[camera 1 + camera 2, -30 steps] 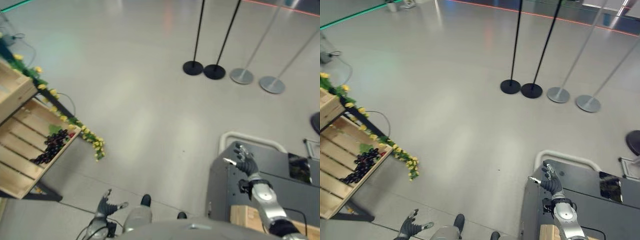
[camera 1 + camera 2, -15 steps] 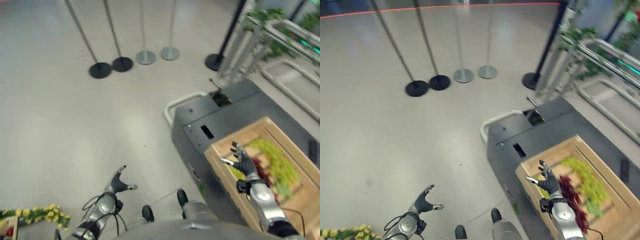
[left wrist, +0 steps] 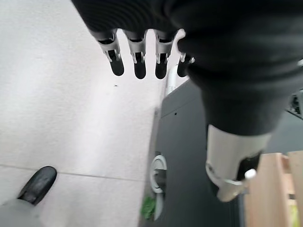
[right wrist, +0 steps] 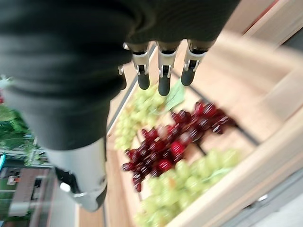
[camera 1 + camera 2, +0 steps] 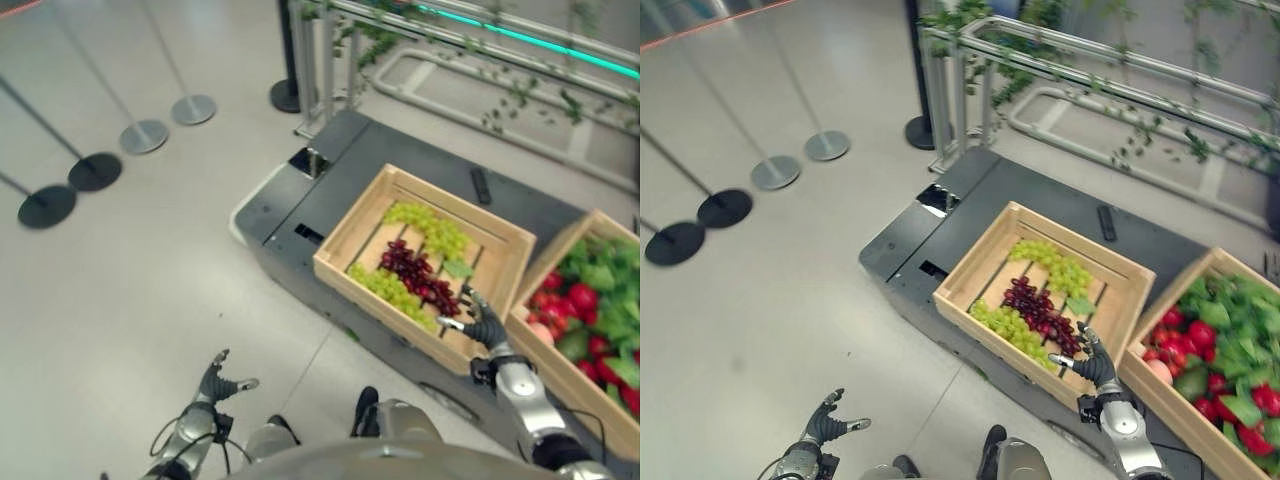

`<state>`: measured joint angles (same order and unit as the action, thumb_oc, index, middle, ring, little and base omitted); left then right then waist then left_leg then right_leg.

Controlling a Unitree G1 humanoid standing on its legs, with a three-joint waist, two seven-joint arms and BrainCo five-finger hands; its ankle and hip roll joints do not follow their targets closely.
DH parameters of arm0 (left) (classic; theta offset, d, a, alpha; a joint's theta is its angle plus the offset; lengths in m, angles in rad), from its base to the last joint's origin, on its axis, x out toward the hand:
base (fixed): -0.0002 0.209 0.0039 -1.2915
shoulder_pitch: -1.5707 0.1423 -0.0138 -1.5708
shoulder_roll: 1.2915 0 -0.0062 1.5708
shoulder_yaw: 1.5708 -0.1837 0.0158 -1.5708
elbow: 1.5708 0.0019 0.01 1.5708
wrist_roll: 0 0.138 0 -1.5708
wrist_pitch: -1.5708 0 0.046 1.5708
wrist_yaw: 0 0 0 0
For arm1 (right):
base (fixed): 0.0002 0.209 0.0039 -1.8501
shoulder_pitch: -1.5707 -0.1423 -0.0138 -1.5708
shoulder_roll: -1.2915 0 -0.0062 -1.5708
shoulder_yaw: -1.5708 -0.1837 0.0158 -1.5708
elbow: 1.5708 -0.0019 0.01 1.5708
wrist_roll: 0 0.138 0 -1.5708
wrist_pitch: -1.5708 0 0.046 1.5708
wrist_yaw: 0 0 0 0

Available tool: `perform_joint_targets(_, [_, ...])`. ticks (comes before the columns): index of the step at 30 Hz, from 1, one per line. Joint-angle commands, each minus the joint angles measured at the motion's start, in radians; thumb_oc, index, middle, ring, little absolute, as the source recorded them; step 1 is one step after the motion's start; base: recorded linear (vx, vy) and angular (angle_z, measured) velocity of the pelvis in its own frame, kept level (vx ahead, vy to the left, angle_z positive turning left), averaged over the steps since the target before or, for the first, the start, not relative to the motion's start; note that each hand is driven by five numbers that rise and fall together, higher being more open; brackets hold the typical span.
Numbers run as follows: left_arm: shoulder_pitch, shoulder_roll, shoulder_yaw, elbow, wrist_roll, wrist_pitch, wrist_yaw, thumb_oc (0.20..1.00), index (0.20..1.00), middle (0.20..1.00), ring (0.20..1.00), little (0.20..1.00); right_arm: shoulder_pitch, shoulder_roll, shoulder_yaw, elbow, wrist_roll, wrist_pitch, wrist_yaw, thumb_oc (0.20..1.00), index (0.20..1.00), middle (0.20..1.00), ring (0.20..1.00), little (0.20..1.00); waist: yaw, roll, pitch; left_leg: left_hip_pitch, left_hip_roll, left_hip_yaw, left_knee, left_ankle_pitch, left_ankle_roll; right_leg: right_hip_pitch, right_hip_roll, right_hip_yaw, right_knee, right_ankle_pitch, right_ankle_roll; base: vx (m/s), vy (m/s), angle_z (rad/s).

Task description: Pick up the fruits from the basket on one side to the basket on the other side

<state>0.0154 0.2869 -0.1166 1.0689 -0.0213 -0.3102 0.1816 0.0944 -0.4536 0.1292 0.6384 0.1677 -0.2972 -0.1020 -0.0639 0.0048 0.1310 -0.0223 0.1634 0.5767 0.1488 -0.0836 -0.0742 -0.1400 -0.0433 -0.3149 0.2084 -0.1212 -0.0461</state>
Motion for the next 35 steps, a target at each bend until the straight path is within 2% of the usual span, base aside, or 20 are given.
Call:
perform_joint_targets(1, [-0.017,0.028,0.015,0.003,-0.040,-0.015,0.012,1.000,1.000,1.000,1.000,1.000,-0.025,0.008,-0.023,-0.005,0.002,-0.030,-0.004,1.000,1.000,1.000,1.000,1.000,-0.027,-0.038,0.003,-0.054,-0.027,0.024,0.074,0.023,0.040,0.080,-0.055,0.069,-0.051,0.052,0.158,0.05,-0.268,-0.19])
perform_joint_targets(2, [-0.013,0.031,0.021,0.001,-0.034,-0.013,0.011,1.000,1.000,1.000,1.000,1.000,-0.020,0.008,-0.025,0.002,-0.002,-0.030,-0.007,1.000,1.000,1.000,1.000,1.000,-0.026,-0.044,0.008,-0.072,0.000,0.014,0.146,0.037,0.020,0.097,-0.042,0.079,-0.066,0.047,0.146,0.07,-0.314,0.05])
perform_joint_targets(3, [-0.008,0.032,0.029,0.002,-0.040,-0.008,0.014,1.000,1.000,1.000,1.000,1.000,-0.022,0.010,-0.025,0.012,0.004,-0.030,-0.011,1.000,1.000,1.000,1.000,1.000,-0.019,-0.049,0.017,-0.094,0.044,-0.008,0.244,0.071,-0.017,0.119,-0.020,0.090,-0.083,0.044,0.127,0.07,-0.317,0.04])
perform_joint_targets(4, [-0.010,0.035,0.040,0.016,-0.045,-0.005,0.023,1.000,1.000,1.000,1.000,1.000,-0.025,0.013,-0.024,0.030,0.014,-0.032,-0.016,1.000,1.000,1.000,1.000,1.000,-0.010,-0.055,0.026,-0.114,0.070,-0.042,0.311,0.106,-0.039,0.133,-0.008,0.107,-0.095,0.044,0.113,0.03,-0.249,-0.20])
perform_joint_targets(5, [-0.014,0.033,0.045,0.027,-0.056,-0.007,0.032,1.000,1.000,1.000,1.000,1.000,-0.030,0.009,-0.018,0.032,0.015,-0.032,-0.020,1.000,1.000,1.000,1.000,1.000,0.005,-0.060,0.042,-0.143,0.076,-0.115,0.380,0.126,-0.052,0.140,0.001,0.127,-0.098,0.050,0.099,-0.11,-0.149,-0.44])
perform_joint_targets(6, [-0.015,0.029,0.048,0.035,-0.063,-0.007,0.039,1.000,1.000,1.000,1.000,1.000,-0.042,0.003,-0.010,0.029,0.012,-0.030,-0.023,1.000,1.000,1.000,1.000,1.000,0.016,-0.069,0.050,-0.180,0.047,-0.196,0.409,0.143,-0.030,0.130,-0.001,0.143,-0.112,0.074,0.088,-0.15,-0.018,-0.78])
perform_joint_targets(7, [-0.007,0.022,0.053,0.033,-0.082,-0.005,0.051,1.000,1.000,1.000,1.000,1.000,-0.056,0.002,0.003,0.038,0.014,-0.028,-0.028,1.000,1.000,1.000,1.000,1.000,0.033,-0.067,0.047,-0.191,-0.011,-0.307,0.351,0.136,-0.016,0.127,0.000,0.173,-0.124,0.080,0.093,-0.10,0.043,-0.79])
perform_joint_targets(8, [0.003,0.014,0.052,0.027,-0.091,-0.003,0.055,1.000,1.000,1.000,1.000,1.000,-0.054,0.003,0.005,0.028,0.017,-0.027,-0.027,1.000,1.000,1.000,1.000,1.000,0.039,-0.062,0.040,-0.192,-0.046,-0.357,0.279,0.118,-0.002,0.131,-0.001,0.188,-0.136,0.087,0.104,0.01,0.065,-0.60])
perform_joint_targets(9, [0.003,0.014,0.052,0.027,-0.091,-0.003,0.055,1.000,1.000,1.000,1.000,1.000,-0.054,0.003,0.005,0.028,0.017,-0.027,-0.027,1.000,1.000,1.000,1.000,1.000,0.039,-0.062,0.040,-0.192,-0.046,-0.357,0.279,0.118,-0.002,0.131,-0.001,0.188,-0.136,0.087,0.104,0.11,0.113,-0.69])
perform_joint_targets(10, [0.022,0.008,0.052,0.021,-0.102,-0.009,0.064,1.000,1.000,1.000,1.000,1.000,-0.053,0.000,0.013,0.026,0.011,-0.029,-0.021,1.000,1.000,1.000,1.000,1.000,0.062,-0.049,0.034,-0.184,-0.079,-0.485,0.083,0.116,0.011,0.140,0.012,0.229,-0.143,0.088,0.123,0.10,0.128,-0.60])
perform_joint_targets(11, [0.030,0.006,0.049,0.007,-0.119,-0.013,0.065,1.000,1.000,1.000,1.000,1.000,-0.053,-0.008,0.016,0.022,0.007,-0.031,-0.022,1.000,1.000,1.000,1.000,1.000,0.075,-0.041,0.037,-0.186,-0.098,-0.570,0.032,0.143,0.005,0.138,0.020,0.245,-0.134,0.084,0.127,0.11,0.159,-0.92])
perform_joint_targets(12, [0.028,0.003,0.047,0.007,-0.149,-0.016,0.054,1.000,1.000,1.000,1.000,1.000,-0.070,-0.011,0.023,0.039,0.005,-0.031,-0.018,1.000,1.000,1.000,1.000,1.000,0.075,-0.035,0.035,-0.179,-0.135,-0.652,0.020,0.133,0.005,0.123,0.025,0.274,-0.117,0.081,0.130,0.04,0.066,-0.73])
perform_joint_targets(13, [0.028,0.003,0.047,0.007,-0.149,-0.016,0.053,1.000,1.000,1.000,1.000,1.000,-0.071,-0.011,0.023,0.040,0.005,-0.031,-0.018,1.000,1.000,1.000,1.000,1.000,0.075,-0.035,0.037,-0.176,-0.135,-0.651,0.020,0.131,0.006,0.124,0.025,0.275,-0.116,0.080,0.130,0.03,0.070,-1.05])
perform_joint_targets(15, [0.030,0.000,0.042,0.011,-0.152,-0.012,0.034,1.000,1.000,1.000,1.000,1.000,-0.063,-0.013,0.008,0.055,-0.003,-0.028,-0.020,1.000,1.000,1.000,1.000,1.000,0.056,-0.024,0.020,-0.128,-0.118,-0.591,-0.049,0.146,0.004,0.125,0.020,0.266,-0.116,0.081,0.135,0.06,0.149,-0.74])
perform_joint_targets(16, [0.035,-0.003,0.054,0.010,-0.181,-0.012,0.024,1.000,1.000,1.000,1.000,1.000,-0.070,-0.012,0.004,0.057,0.004,-0.026,-0.018,1.000,1.000,1.000,1.000,1.000,0.051,-0.027,0.005,-0.112,-0.133,-0.593,-0.052,0.132,0.011,0.116,0.010,0.274,-0.114,0.085,0.139,0.06,0.159,-0.26])
perform_joint_targets(23, [0.037,0.003,0.038,0.027,-0.152,-0.013,-0.009,1.000,1.000,1.000,1.000,1.000,-0.104,0.018,0.034,0.153,-0.012,-0.009,0.004,1.000,1.000,1.000,1.000,1.000,0.054,-0.031,-0.021,-0.033,-0.129,-0.516,-0.097,0.112,0.030,0.121,-0.008,0.310,-0.128,0.104,0.158,0.04,0.083,-0.40])
perform_joint_targets(35, [0.018,-0.014,0.005,0.065,-0.145,-0.007,-0.040,1.000,1.000,1.000,1.000,1.000,-0.095,0.060,0.048,0.207,-0.006,0.003,0.012,1.000,1.000,1.000,1.000,1.000,0.032,-0.047,-0.061,0.024,-0.134,-0.511,-0.133,0.103,0.034,0.163,-0.016,0.296,-0.150,0.103,0.162,0.02,0.014,0.00])
